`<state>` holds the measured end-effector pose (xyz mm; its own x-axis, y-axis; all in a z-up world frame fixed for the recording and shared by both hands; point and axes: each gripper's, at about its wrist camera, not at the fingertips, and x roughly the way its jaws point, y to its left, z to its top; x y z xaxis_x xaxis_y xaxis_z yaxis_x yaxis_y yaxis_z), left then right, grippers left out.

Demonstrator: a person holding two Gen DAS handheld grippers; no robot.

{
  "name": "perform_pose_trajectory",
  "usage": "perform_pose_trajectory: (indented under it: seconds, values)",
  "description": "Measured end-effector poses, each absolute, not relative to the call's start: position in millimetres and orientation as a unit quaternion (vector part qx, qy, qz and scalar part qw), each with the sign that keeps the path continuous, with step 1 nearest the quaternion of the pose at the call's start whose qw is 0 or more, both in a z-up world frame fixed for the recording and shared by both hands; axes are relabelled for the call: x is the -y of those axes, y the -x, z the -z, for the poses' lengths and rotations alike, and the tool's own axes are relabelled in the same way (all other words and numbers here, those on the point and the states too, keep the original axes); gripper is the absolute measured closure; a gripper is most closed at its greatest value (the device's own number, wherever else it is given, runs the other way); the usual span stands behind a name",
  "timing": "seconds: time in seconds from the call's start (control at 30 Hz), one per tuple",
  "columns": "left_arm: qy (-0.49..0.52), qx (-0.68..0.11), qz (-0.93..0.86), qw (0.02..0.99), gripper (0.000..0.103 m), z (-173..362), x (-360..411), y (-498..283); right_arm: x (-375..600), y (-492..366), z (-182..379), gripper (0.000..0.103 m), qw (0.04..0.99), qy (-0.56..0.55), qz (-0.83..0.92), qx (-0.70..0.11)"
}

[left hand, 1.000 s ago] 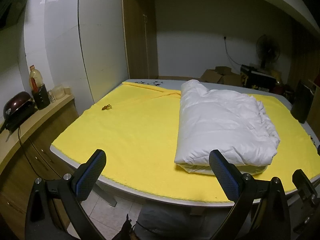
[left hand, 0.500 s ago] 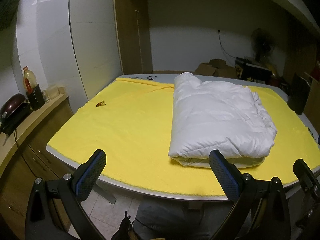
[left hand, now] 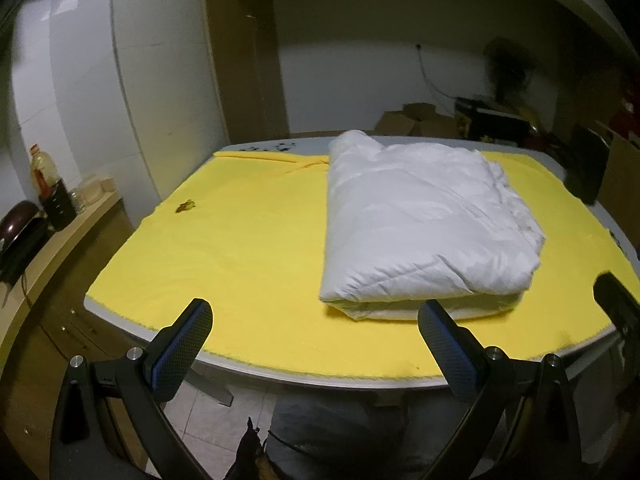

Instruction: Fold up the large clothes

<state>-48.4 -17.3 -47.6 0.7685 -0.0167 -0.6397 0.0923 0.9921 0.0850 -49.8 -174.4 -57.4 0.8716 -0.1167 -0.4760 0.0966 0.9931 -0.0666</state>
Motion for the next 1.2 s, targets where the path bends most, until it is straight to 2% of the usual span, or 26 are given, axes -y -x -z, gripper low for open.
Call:
perform_pose_trajectory:
  seconds: [1.2]
  values:
    - [-0.053,-0.353,0.044,0.933,0.0,51.8,23.2,48.3,176.8,47.1,59.9,0.0,0.963,0.012,0.057,-0.262]
